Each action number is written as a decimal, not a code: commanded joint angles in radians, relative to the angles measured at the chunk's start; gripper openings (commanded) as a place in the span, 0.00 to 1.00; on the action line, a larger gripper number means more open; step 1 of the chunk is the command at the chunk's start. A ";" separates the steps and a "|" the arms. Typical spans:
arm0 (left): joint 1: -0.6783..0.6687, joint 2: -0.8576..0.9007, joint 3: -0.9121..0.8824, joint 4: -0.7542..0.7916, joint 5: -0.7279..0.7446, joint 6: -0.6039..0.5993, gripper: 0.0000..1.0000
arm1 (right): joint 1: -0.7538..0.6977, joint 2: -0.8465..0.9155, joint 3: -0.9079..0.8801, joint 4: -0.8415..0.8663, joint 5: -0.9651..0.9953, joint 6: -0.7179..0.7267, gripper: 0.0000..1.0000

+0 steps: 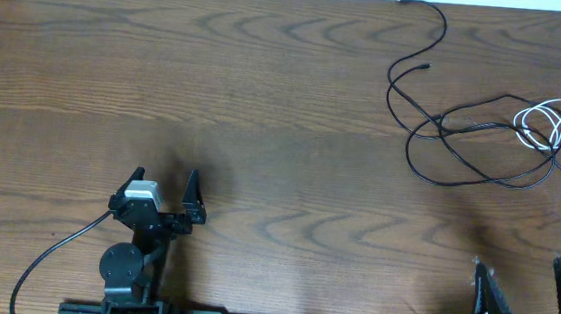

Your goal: Untangle cables

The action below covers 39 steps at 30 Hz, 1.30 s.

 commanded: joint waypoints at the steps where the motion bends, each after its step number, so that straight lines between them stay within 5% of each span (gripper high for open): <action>1: -0.004 -0.006 -0.018 -0.034 0.006 0.006 0.98 | -0.003 -0.113 -0.082 0.021 -0.005 0.038 0.99; 9: -0.004 -0.006 -0.018 -0.034 0.006 0.006 0.98 | -0.003 -0.114 -0.232 0.280 -0.005 -0.047 0.99; 15: -0.004 -0.006 -0.018 -0.034 0.006 0.006 0.98 | -0.003 -0.114 -0.552 0.830 -0.004 -0.151 0.99; 16: -0.004 -0.006 -0.018 -0.034 0.006 0.006 0.98 | -0.003 -0.114 -0.717 1.106 -0.004 -0.151 0.99; 22: -0.004 -0.006 -0.018 -0.033 0.006 0.006 0.98 | -0.004 -0.115 -0.998 1.519 -0.003 -0.150 0.99; 34: -0.004 -0.006 -0.018 -0.034 0.006 0.006 0.98 | -0.071 -0.115 -0.993 0.983 -0.082 -0.146 0.99; 39: -0.004 -0.006 -0.018 -0.034 0.006 0.006 0.98 | -0.115 -0.114 -0.993 0.975 -0.082 -0.188 0.99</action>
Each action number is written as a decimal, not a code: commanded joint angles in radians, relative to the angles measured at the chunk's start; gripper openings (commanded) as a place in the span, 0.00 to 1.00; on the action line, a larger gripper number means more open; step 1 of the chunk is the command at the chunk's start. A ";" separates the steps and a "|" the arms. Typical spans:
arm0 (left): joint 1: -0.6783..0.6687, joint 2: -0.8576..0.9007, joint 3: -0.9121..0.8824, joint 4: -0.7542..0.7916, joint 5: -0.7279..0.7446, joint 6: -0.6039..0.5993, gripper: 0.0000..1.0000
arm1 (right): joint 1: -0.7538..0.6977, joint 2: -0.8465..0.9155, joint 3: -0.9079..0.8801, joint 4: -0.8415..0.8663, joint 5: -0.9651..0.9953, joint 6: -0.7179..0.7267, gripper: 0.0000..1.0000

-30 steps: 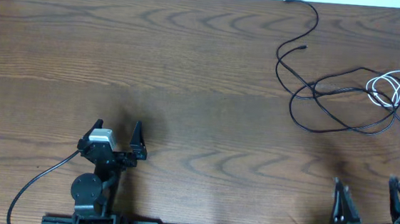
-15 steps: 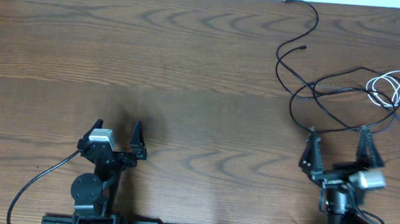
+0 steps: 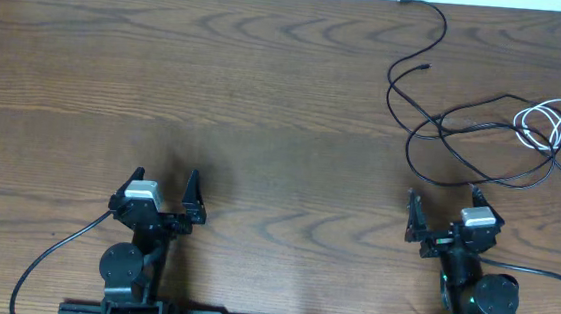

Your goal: Untangle cables

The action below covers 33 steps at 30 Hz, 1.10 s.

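Note:
A long black cable (image 3: 434, 124) snakes down from the table's far edge and loops over itself at the right. A coiled white cable (image 3: 546, 126) lies tangled into its right end. My right gripper (image 3: 444, 198) stands open just below the lowest black loop, with nothing between its fingers. Far from the cables, my left gripper (image 3: 166, 176) is open and empty at the near left.
The wooden table (image 3: 265, 96) stretches bare to the left of the cables. The arms' base rail runs along the near edge. A black lead (image 3: 52, 254) trails from the left arm.
My right arm has moved from the near right corner up and to the left, and its open gripper now sits just below the black loops. The left arm and the cables have not moved.

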 commanded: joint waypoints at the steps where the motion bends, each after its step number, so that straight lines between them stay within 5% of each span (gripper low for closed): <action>1: -0.004 -0.006 -0.019 -0.032 0.006 0.005 0.98 | -0.034 -0.006 -0.001 -0.005 -0.003 -0.032 0.99; 33: -0.004 -0.006 -0.019 -0.032 0.006 0.005 0.98 | -0.036 -0.006 -0.001 -0.004 -0.004 -0.044 0.99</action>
